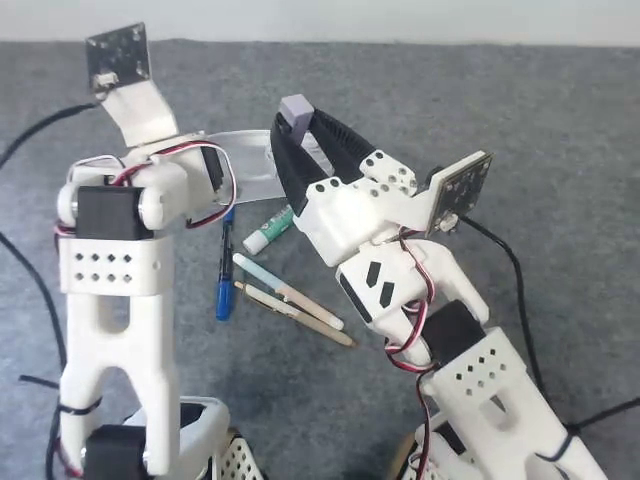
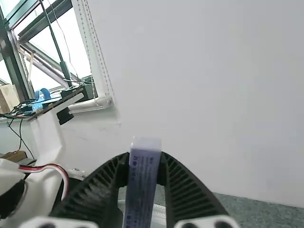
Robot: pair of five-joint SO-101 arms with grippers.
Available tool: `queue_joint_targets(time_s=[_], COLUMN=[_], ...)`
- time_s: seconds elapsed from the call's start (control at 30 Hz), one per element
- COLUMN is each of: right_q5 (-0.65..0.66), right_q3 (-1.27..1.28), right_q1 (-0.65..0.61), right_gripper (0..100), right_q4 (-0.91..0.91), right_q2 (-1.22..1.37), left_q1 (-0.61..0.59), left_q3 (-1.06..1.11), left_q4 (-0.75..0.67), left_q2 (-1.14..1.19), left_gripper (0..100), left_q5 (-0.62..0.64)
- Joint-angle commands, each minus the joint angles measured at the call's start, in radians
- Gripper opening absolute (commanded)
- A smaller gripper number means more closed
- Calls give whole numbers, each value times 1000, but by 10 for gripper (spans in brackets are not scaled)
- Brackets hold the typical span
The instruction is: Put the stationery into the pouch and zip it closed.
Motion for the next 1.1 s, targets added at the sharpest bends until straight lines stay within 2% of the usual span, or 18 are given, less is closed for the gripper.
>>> queue_joint_targets(time_s=[0.0,0.2,1.07], right_q5=[-5,81,89], right_q3=[-18,-11,-15], right_q1=[13,13,10], right_gripper=[6,6,6], right_q4=[-47,-131,-134], right_q2=[31,102,223], left_q1=[3,-2,3], left_q3=[-18,-18,-18], left_q4=[-35,-35,-34], left_q2=[-5,-5,-5], left_gripper=[10,10,10], left_q5=[-9,-9,-9])
